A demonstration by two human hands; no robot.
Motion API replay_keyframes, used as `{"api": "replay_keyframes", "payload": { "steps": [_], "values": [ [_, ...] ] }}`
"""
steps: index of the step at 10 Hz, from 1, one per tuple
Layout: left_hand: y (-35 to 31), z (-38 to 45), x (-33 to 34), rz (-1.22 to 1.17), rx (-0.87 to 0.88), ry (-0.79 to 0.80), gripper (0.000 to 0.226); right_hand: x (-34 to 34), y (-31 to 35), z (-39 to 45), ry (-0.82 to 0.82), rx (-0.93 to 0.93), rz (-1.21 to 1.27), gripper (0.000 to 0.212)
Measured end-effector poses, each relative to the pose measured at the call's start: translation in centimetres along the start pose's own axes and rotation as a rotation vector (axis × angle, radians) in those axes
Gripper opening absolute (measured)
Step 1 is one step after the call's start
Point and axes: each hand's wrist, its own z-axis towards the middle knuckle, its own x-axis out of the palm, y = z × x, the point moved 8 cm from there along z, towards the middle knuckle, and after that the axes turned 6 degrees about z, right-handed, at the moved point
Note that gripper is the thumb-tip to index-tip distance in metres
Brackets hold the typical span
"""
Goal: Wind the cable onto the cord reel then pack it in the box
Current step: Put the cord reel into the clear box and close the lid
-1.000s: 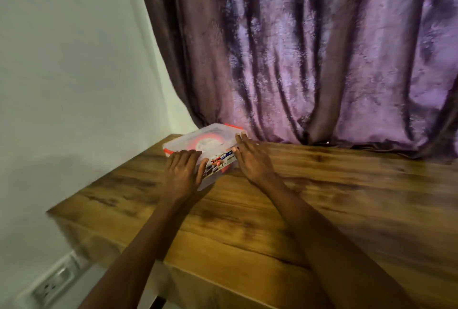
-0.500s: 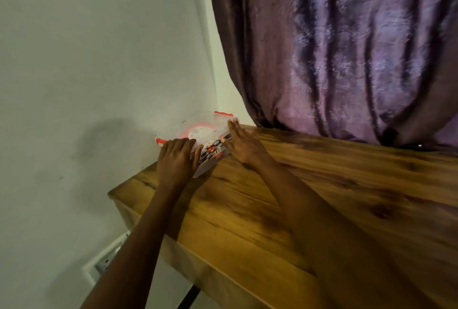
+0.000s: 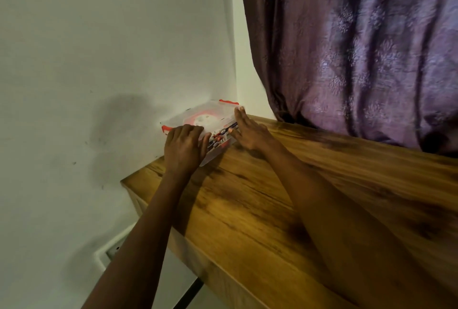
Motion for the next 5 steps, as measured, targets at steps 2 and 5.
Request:
{"api": "replay_keyframes", "payload": {
  "steps": [2, 5],
  "values": [
    [-1.5, 0.2, -0.1, 0.004, -0.141, 0.146, 0.048, -2.9, -2.9, -4.9, -0.043, -0.051, 0.024, 0.086],
    [-21.5, 0.9, -3.3, -0.497, 0.256, 0.289, 0.057, -9.7, -18.0, -21.5, -0.282, 0.283, -0.132, 0.075]
  ]
}}
